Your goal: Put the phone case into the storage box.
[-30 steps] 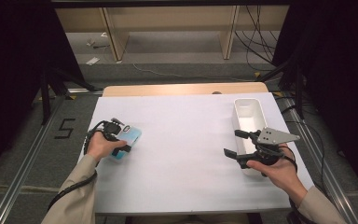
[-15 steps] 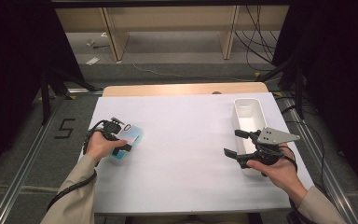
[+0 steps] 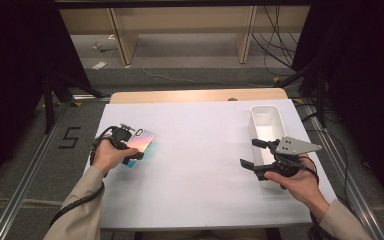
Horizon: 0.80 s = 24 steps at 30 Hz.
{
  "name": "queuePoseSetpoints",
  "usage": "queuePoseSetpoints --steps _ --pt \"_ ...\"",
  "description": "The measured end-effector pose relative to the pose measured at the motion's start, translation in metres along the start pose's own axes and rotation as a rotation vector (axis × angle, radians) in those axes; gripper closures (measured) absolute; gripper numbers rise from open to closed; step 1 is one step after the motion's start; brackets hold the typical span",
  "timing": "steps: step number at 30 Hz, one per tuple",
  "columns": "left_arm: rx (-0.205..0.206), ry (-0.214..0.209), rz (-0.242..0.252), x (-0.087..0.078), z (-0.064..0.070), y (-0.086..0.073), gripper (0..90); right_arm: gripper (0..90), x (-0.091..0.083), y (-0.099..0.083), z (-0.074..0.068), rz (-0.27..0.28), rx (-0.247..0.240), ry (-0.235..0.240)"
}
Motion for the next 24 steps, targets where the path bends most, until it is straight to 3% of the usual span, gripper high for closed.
queuePoseSetpoints --steps 24 --pt "0.054 -0.023 0.074 -0.015 0.020 0.010 16.7 18.2 0.001 0.000 0.000 0.003 0.003 -0.003"
Point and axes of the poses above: each handheld gripper's, and its own axes: x roughly forward along the jaws, y roughly out of its top, z roughly to its right, the point moved 7 cm from there along x, roughly forward along the jaws, and after that the axes turned 3 degrees about x, right-handed, at the moved point
